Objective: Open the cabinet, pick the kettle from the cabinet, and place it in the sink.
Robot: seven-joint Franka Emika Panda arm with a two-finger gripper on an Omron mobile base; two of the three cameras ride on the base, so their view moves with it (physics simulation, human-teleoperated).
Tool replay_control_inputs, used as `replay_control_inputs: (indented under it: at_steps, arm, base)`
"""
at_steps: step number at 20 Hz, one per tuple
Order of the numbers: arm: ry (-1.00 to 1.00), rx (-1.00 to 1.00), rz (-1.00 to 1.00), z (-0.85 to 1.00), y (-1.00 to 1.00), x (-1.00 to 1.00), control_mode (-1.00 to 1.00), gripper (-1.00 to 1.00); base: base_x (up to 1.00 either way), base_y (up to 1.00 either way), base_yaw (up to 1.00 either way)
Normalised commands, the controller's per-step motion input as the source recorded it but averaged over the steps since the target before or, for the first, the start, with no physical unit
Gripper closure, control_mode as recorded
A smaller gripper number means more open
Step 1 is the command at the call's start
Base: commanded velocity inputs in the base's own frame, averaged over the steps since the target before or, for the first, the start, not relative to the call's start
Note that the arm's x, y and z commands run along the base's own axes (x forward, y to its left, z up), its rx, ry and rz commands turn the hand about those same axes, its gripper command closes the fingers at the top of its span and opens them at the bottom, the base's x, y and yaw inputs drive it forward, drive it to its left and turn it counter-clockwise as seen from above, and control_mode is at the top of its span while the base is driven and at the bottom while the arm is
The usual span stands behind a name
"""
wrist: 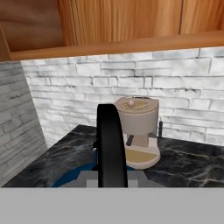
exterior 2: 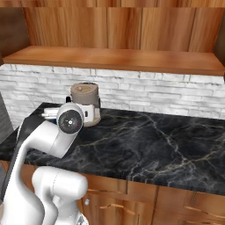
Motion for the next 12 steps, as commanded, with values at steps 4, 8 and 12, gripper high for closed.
replay_control_inputs:
  at_steps: [4, 8, 12]
  arm:
    - [0.00, 0.00, 0.00, 0.00, 0.00, 0.00, 1.00, 1.00]
    - [0.00, 0.00, 0.00, 0.00, 0.00, 0.00, 1.00, 1.00]
    - [0.00, 0.00, 0.00, 0.00, 0.00, 0.00, 1.00, 1.00]
  base:
    - [-0.24, -0.01, -0.05]
    - [-0.43, -0.02, -0.02]
    - [-0.44, -0.01, 0.00]
